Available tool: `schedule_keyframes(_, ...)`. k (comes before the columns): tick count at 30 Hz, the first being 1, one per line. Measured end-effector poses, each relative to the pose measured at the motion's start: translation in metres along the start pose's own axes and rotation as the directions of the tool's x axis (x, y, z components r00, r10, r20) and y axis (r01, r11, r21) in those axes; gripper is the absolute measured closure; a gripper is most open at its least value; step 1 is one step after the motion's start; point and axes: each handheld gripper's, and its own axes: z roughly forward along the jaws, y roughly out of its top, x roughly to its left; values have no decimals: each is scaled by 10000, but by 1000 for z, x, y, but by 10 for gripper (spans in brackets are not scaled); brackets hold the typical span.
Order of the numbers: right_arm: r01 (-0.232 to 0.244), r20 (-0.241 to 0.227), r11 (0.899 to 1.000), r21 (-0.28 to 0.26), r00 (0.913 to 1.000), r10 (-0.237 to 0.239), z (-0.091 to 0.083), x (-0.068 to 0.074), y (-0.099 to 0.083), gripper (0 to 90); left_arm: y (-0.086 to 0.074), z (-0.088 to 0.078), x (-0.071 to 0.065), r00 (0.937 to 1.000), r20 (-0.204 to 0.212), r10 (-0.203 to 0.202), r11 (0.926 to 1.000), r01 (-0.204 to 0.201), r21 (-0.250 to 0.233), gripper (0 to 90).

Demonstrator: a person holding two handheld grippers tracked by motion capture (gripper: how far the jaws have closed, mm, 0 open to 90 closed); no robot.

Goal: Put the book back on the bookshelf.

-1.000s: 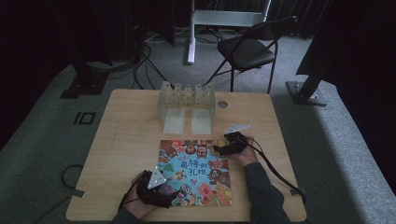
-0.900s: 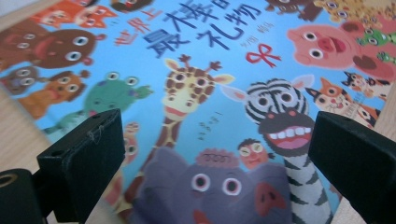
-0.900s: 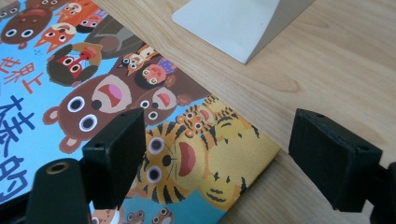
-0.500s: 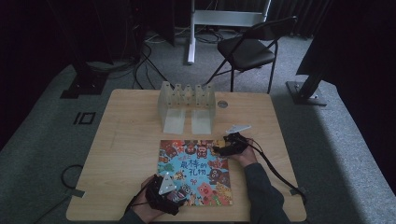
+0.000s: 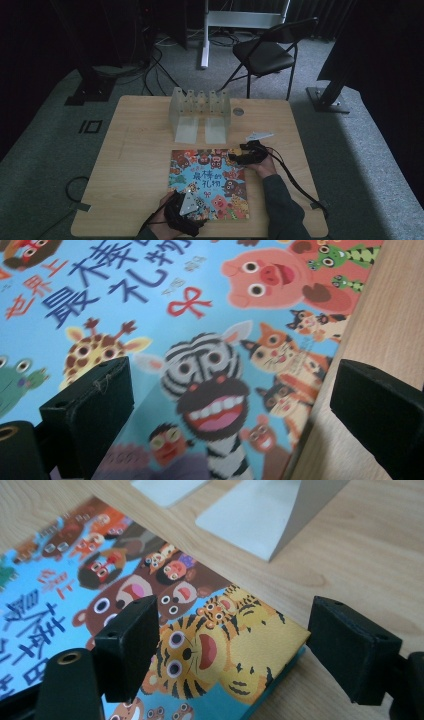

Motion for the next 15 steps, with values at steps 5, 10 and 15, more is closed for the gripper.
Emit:
schedule_keyframes(5, 46, -136, 9989, -456, 9999, -52, -12, 3, 10, 225, 12, 8, -13, 9988, -35, 483, 9988, -483, 87, 16)
schedule_keyframes(10, 69, -231, 9969, -780, 9997, -87, -20, 7, 18, 227, 25, 13, -20, 9976, -269, 635, 9978, -639, -150, 15)
schedule_keyframes(15, 121, -316, 9945, -1042, 9994, -155, -27, 10, 25, 241, 35, 17, -25, 9960, -524, 724, 9962, -747, -438, 9)
